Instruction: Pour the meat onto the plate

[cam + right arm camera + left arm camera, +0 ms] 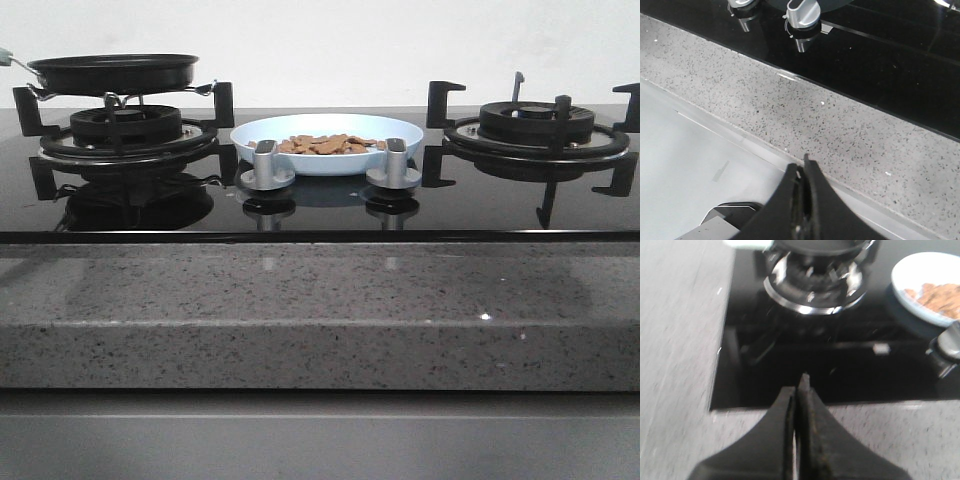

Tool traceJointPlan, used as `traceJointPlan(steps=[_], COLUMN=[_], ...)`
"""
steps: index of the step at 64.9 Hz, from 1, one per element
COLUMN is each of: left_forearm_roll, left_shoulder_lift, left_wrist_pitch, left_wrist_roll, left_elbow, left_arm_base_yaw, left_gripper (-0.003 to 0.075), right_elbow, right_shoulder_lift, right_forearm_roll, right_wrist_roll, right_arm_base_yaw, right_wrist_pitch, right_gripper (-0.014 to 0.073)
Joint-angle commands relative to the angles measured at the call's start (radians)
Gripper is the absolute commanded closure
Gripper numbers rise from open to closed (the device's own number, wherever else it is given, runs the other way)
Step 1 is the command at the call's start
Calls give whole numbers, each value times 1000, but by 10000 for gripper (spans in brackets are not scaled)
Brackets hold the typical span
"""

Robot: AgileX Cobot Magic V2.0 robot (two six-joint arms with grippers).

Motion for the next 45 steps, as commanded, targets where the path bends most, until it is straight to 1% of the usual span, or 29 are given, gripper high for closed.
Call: traceJointPlan(steps=[1, 13, 30, 40, 45], left_forearm_roll=[-77, -81, -99, -106, -106], left_shoulder_lift=[-64, -254, -503, -580, -578], left_wrist_pitch=[-182, -339, -504, -625, -617], left_wrist_roll=[93, 96, 93, 74, 65], left_elbow=[40, 245, 529, 641, 642], left_arm_base_yaw=[38, 117, 146, 147, 147], left_gripper=[741, 741, 741, 741, 741], right_elbow=[-22, -22, -22, -22, -22], right_shoulder_lift=[-4, -4, -4, -4, -4], right_forearm_roll=[11, 11, 11, 11, 11], right_wrist_roll=[-3, -3, -3, -3, -3], right_arm_base_yaw=[-3, -3, -3, -3, -3], right_wrist_pitch=[-51, -51, -51, -51, -50], right_gripper=[663, 663, 663, 663, 663])
